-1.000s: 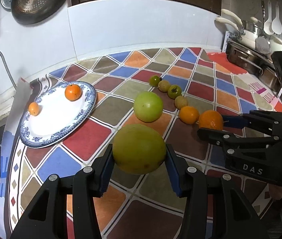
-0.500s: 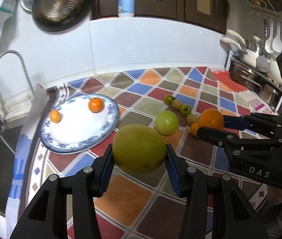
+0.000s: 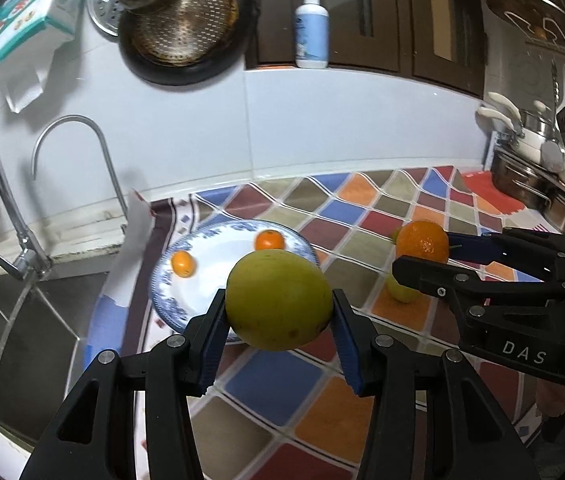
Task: Organize fruits
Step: 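Carry the pomelo and orange onto the plate and open both tools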
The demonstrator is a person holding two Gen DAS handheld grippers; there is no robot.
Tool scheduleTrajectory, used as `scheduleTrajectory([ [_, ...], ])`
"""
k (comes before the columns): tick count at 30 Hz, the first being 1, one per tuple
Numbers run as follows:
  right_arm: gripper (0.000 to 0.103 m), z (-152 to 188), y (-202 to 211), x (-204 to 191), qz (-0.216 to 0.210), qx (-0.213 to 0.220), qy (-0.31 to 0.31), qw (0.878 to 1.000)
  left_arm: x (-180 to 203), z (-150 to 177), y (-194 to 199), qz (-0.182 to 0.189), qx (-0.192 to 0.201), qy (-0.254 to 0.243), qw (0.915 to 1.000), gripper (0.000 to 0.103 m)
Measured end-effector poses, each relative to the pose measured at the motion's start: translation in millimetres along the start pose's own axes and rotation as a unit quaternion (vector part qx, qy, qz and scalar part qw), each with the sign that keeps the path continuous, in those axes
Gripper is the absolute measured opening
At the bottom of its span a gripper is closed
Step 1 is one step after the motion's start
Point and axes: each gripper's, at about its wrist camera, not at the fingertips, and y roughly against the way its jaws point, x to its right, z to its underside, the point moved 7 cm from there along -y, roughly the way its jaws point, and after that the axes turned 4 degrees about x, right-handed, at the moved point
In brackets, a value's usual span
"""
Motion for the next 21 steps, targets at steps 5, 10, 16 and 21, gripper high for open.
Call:
scheduleTrajectory([
  [5, 0.043, -13, -19, -17, -0.008, 0.006, 0.001, 1.0, -23, -1, -7, -0.008, -0.001, 0.004, 1.0, 0.048],
  [10, 0.043, -22, -39, -29, -0.012, 0.003, 0.001, 1.0, -43, -2, -18, -0.014, -0.005, 0.007, 0.9999, 0.048],
  [16, 0.043, -30, -65, -38, -0.01, -0.008, 0.001, 1.0, -61, -5, -34, -0.018, -0.004, 0.001, 0.9998, 0.048],
  [21, 0.043, -33, -88, -43, -0.007, -0.021, 0.005, 1.0, -76, -6, -53, -0.016, -0.01, 0.003, 0.9998, 0.048],
])
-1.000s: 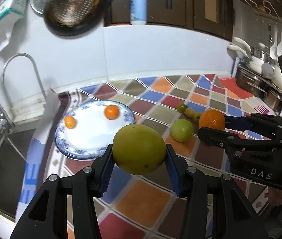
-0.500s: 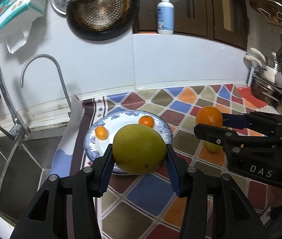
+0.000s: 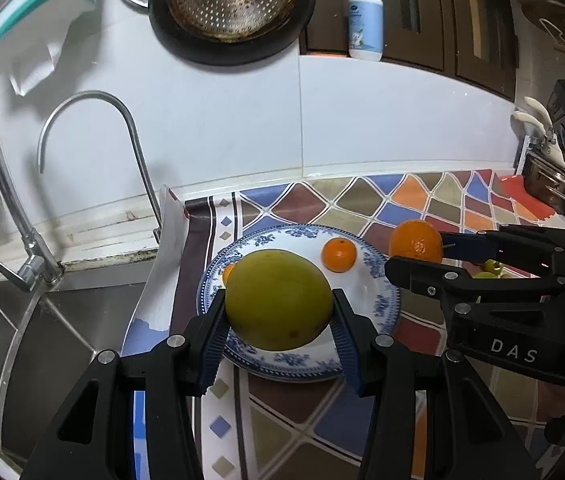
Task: Organize fruits
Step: 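Carry the pomelo and orange onto the plate and open both tools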
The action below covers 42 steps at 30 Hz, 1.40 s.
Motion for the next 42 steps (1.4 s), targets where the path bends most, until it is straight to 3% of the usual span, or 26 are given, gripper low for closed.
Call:
scheduleTrajectory([
  [20, 0.043, 15, -91, 14, 0.007, -0.081, -0.016, 0.997, -21, 22, -89, 0.015, -0.073, -0.001, 0.9972, 0.048],
  [33, 0.043, 25, -108, 18, 0.01, -0.105, -0.024, 0.994, -19, 31, -107, 0.016, -0.092, -0.007, 0.9956, 0.049],
  [42, 0.05, 19, -99, 18, 0.014, -0.088, -0.024, 0.996, -23, 15, -86, 0.001, -0.057, 0.0, 0.9984, 0.051],
])
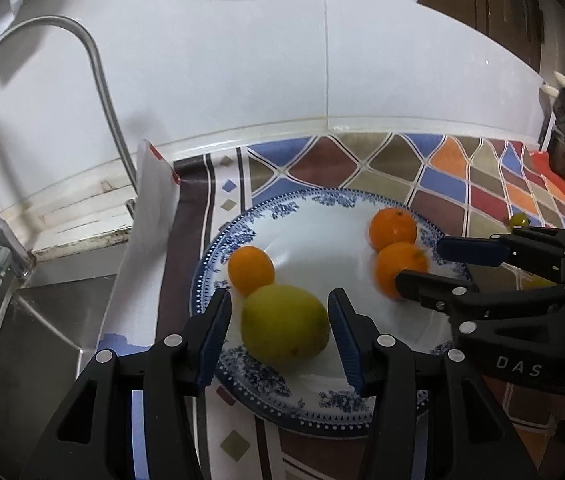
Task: Organize fruits
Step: 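Carry the pomelo and orange onto the plate and open both tools, then lift both open tools off the plate toward the remaining fruits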
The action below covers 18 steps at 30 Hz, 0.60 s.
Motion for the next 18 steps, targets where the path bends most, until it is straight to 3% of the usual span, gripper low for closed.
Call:
scheduleTrajectory([
  [5, 0.051, -4, 23, 1, 0.009, 0.023, -0.002, 1.0, 1, -4, 24, -0.004, 0.019, 0.013, 0.9997, 0.06],
  [11, 0.063, -2, 63, 4, 0.024, 0.056, 0.004, 0.998, 14, -7, 58, 0.0, 0.041, 0.02, 0.999, 0.071],
  [18, 0.068, 6, 119, 18, 0.061, 0.101, -0.011, 0.993, 37, -6, 94, 0.008, 0.069, 0.011, 0.9975, 0.083],
])
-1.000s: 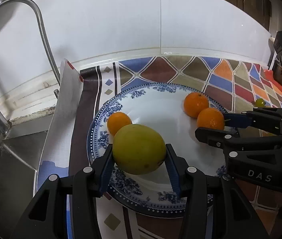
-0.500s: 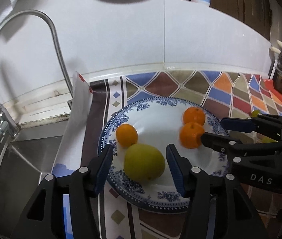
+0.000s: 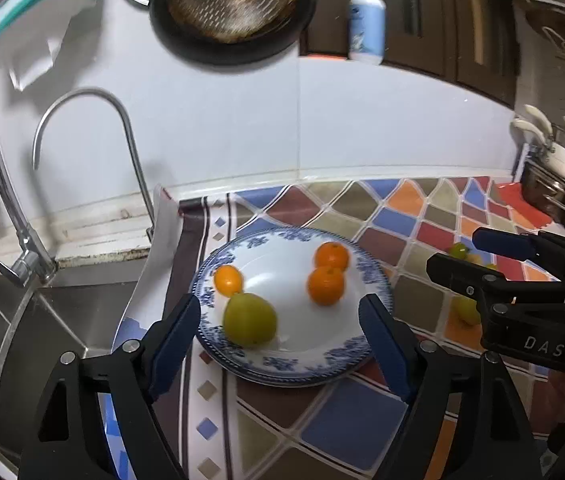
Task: Organize fruits
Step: 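Lift both open tools off the plate toward the remaining fruits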
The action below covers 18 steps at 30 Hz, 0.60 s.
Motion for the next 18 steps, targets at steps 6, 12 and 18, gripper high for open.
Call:
scheduleTrajectory([
  [6, 0.074, 6, 37, 15, 0.018, 0.016, -0.007, 1.0, 22, -5, 27, 0.008, 0.026, -0.01, 0.9996, 0.087],
  [12, 0.076, 15, 66, 31, 0.038, 0.026, -0.018, 0.999, 44, -8, 44, 0.017, 0.04, -0.017, 0.9989, 0.095],
  [18, 0.076, 25, 88, 51, 0.055, 0.033, -0.026, 0.998, 74, -9, 50, 0.033, 0.048, -0.029, 0.9979, 0.097],
])
